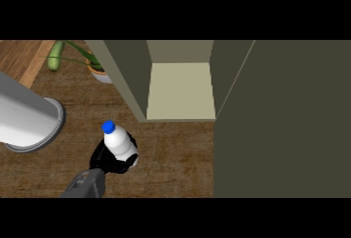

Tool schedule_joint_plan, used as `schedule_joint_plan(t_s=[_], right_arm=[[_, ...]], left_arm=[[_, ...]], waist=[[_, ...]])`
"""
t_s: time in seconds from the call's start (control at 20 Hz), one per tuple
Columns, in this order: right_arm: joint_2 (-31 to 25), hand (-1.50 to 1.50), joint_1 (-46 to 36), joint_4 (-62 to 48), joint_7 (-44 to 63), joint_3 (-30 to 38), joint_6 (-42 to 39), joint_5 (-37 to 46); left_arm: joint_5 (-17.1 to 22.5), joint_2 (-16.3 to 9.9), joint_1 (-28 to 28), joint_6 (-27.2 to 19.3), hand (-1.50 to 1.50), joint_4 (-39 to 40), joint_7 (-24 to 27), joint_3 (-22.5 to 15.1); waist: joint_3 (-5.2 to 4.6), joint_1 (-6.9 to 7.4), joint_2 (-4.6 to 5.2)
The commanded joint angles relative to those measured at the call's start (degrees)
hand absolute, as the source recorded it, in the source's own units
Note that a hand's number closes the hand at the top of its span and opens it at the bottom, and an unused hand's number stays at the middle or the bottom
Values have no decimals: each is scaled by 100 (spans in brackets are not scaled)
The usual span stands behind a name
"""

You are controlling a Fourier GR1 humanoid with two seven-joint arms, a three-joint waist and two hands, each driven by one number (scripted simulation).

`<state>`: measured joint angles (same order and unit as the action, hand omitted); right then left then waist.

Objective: Pick up the bottled water, place it into the cabinet and close the cabinet

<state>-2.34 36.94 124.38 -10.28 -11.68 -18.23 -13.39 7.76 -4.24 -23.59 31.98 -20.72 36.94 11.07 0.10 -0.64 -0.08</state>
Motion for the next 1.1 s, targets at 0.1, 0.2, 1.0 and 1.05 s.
schedule_joint_plan(t_s=[0.1,0.2,1.0,1.05], right_arm=[[-20,-150,-154,-83,-45,157,23,-30],[10,-150,-161,-149,33,37,29,-39],[58,-150,-281,7,299,-190,267,162],[-21,-150,-151,-509,-362,-86,-37,263]], left_arm=[[604,-459,741,-18,150,-225,716,669],[630,-281,896,-199,150,-508,818,625],[1754,390,2181,-539,150,-3736,-1311,164],[1738,282,2112,-611,150,-3560,-1281,206]], waist=[[-11,152,6],[-9,111,-2],[-3,105,-16],[-6,63,-7]])
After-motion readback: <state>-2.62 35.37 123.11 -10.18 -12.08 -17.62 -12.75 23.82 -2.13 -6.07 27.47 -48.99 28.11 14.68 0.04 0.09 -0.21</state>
